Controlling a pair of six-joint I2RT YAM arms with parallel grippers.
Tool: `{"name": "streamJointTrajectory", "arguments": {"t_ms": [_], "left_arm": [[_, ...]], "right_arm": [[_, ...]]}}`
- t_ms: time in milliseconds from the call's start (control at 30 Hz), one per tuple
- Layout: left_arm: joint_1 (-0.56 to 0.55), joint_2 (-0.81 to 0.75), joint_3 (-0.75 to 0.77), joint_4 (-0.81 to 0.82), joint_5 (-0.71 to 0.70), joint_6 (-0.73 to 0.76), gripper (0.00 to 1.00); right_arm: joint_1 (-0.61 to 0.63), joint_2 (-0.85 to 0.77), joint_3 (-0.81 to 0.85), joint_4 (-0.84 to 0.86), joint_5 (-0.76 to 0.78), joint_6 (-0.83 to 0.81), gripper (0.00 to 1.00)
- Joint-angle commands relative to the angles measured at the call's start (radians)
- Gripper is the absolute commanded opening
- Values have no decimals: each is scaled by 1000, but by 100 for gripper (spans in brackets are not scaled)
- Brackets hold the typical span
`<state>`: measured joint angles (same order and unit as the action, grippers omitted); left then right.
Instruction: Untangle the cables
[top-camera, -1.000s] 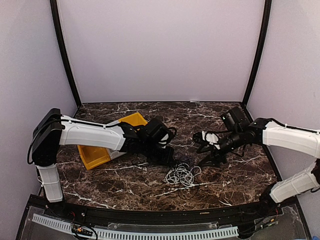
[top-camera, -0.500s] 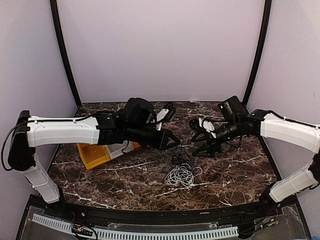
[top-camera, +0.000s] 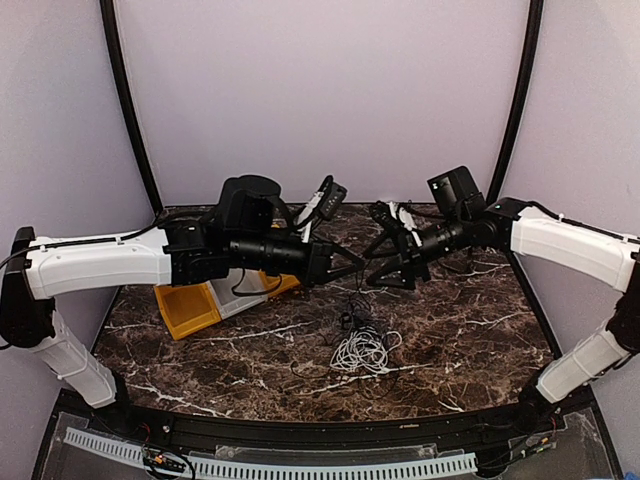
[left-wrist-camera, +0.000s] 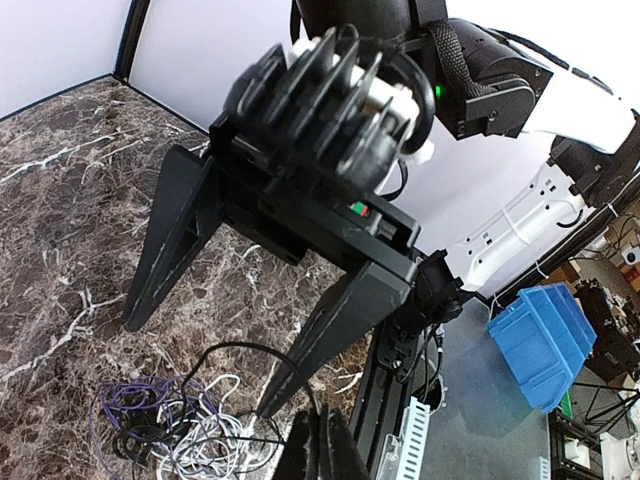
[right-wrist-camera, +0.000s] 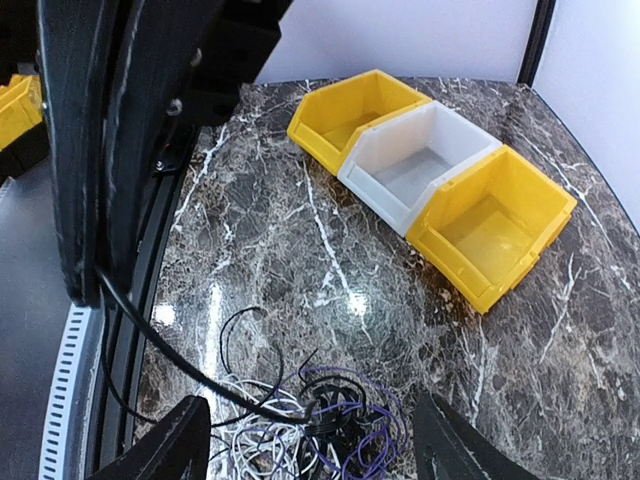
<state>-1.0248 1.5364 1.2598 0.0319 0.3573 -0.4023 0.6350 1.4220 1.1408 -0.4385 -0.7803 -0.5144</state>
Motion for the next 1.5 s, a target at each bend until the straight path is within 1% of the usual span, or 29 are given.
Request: {"name": "streamJointTrajectory", "arguments": {"t_ms": [0,67,100,133,167,200,233,300,333,367,433,467,500,567,633,767,933,1033,1100,1133,1200,1233,1267,1333,1433,1467], "left_arm": [[-1,-35,-15,6,24,30,0],[-1,-33,-16,2,20,37,0],[-1,-33,-16,1,18,41,0],[-1,-33,-16,1,16,43,0],[-1,-33,-17,1,12,47,0],[-1,-32,-18,3,8,50,0],[-1,-32,-18,4,-3,56,0],[-1,-33,-24,12,-35,67,14],[-3,-34,-34,24,-61,71,27],[-3,-35,-41,34,-77,77,33],[-6,-39,-69,94,-149,83,50],[-12,-41,-95,119,-204,88,53],[-15,-46,-110,179,-221,103,57],[-24,-50,-159,271,-235,124,58],[-24,-48,-192,340,-228,135,58],[-24,-36,-222,426,-219,146,56],[-24,-19,-233,496,-183,157,55],[-25,-8,-233,542,-188,159,53],[-24,6,-225,560,-192,167,48],[-24,15,-221,560,-193,175,41],[-24,27,-202,555,-200,184,34],[-24,34,-198,554,-205,187,32],[-24,37,-191,551,-207,189,27],[-24,48,-181,548,-216,195,22],[-24,66,-170,542,-236,202,11],[-24,69,-165,544,-240,202,10]], "right_arm": [[4,12,70,26,-100,18,69],[3,19,81,16,-135,17,61],[3,22,88,10,-150,17,54],[4,25,96,3,-160,16,42],[3,27,105,-6,-163,15,24],[3,27,117,-18,-161,10,11],[2,27,131,-29,-151,8,0],[1,23,159,-48,-129,5,0],[2,20,174,-57,-120,6,0],[2,19,190,-64,-117,8,0],[2,19,224,-81,-118,14,0],[0,20,241,-88,-119,18,0],[1,21,254,-93,-119,25,0],[0,24,283,-98,-117,35,0],[0,28,302,-103,-118,41,0],[0,35,336,-104,-130,68,0],[0,42,372,-96,-136,99,0],[0,49,383,-88,-143,116,0],[-1,51,389,-82,-152,128,0],[0,52,390,-80,-155,133,0],[0,51,394,-75,-161,140,0],[0,50,395,-75,-164,143,0],[-1,47,394,-74,-168,145,0],[0,42,393,-68,-175,155,0],[-2,36,390,-66,-184,160,0],[-2,33,388,-66,-185,160,0]]}}
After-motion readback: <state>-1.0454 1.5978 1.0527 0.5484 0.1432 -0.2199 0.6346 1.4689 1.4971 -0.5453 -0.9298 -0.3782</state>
